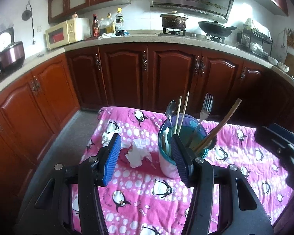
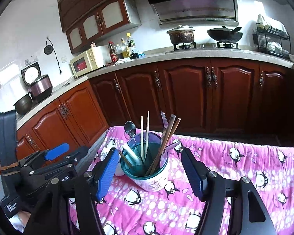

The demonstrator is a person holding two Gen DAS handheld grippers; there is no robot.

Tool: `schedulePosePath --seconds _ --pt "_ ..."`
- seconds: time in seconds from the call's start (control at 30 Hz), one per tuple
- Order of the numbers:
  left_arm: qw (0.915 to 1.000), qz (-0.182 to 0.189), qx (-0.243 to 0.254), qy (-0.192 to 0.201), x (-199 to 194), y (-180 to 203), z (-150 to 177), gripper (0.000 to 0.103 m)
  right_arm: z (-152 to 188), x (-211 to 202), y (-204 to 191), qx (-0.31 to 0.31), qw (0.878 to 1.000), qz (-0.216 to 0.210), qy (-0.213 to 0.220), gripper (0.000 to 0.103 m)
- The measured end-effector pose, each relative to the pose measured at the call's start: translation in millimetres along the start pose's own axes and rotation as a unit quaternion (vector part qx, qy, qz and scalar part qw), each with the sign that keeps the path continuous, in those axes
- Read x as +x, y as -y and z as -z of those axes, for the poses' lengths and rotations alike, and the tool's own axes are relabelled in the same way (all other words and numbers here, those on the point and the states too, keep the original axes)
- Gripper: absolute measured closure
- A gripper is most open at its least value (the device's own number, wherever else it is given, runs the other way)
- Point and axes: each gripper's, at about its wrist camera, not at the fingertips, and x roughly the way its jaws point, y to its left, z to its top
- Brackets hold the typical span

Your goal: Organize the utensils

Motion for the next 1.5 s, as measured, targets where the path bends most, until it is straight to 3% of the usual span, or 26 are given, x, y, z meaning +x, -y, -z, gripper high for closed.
schedulePosePath --seconds 0.3,0.47,0.97,1.5 --pt "0.9998 -0.015 -0.009 0.013 -24 -5 1 0.051 3 -12 -11 -0.005 1.0 0.004 0.007 0.035" --pt "0.9987 -0.045 -0.009 0.019 -33 -8 0 0.051 2 -16 -14 -0.005 1.0 0.006 0.01 0.034" --pt "0.9991 -0.019 -0.017 0.033 -54 -8 -4 0.051 -1 -22 -21 -0.017 1.0 0.016 0.016 0.033" --pt "0.999 -0.024 -0.011 0.036 -52 -2 -3 0.051 -2 -20 -19 -0.017 1.0 0.023 0.013 0.033"
